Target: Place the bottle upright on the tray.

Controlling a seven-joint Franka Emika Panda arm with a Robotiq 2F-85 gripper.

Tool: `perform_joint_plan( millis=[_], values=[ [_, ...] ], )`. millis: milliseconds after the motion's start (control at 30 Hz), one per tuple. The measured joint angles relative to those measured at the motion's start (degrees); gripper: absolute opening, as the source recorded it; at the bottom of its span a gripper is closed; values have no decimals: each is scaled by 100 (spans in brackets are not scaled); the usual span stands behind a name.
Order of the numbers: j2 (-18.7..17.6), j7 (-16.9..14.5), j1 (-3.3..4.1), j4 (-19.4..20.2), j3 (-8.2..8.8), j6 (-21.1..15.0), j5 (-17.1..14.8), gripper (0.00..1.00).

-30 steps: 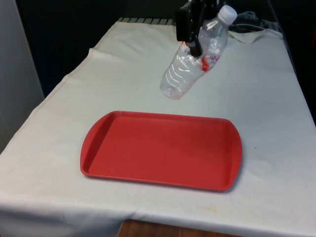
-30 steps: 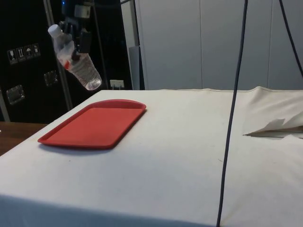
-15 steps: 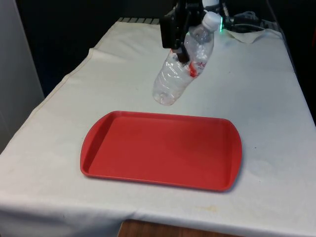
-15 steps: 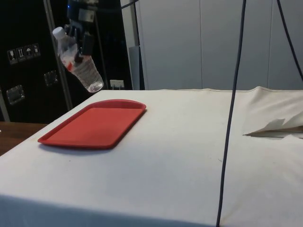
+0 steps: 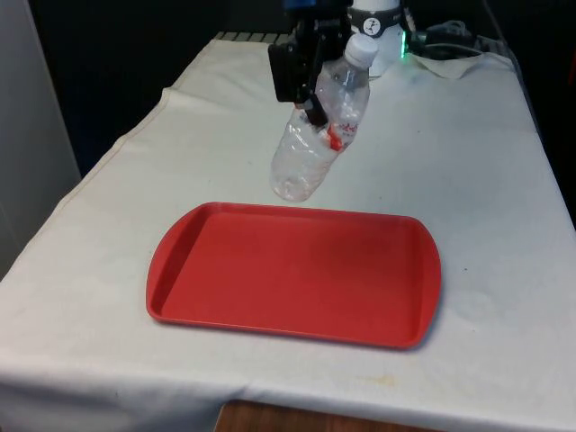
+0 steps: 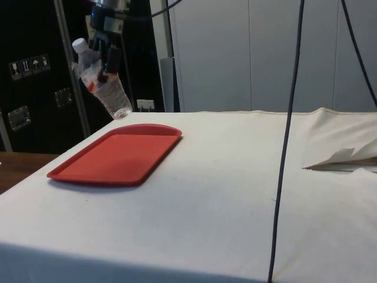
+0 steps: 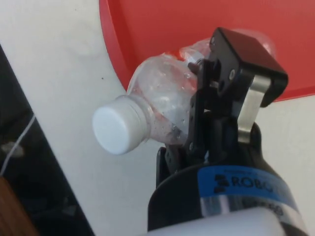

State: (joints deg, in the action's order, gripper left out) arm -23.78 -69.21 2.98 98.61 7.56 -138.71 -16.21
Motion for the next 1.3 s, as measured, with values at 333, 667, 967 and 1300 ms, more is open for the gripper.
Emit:
perform_joint_plan(
  millis=[333,667,967,1300],
  values=[
    [-103,-275,0,0,63,-69,-613,0],
    [-172,-567,0,-11,109,-103,-1243,0],
    [-218,-974,-6,-17,155,-115,-2028,0],
    [-275,-1421,-6,-17,206,-115,-2796,0]
  ],
)
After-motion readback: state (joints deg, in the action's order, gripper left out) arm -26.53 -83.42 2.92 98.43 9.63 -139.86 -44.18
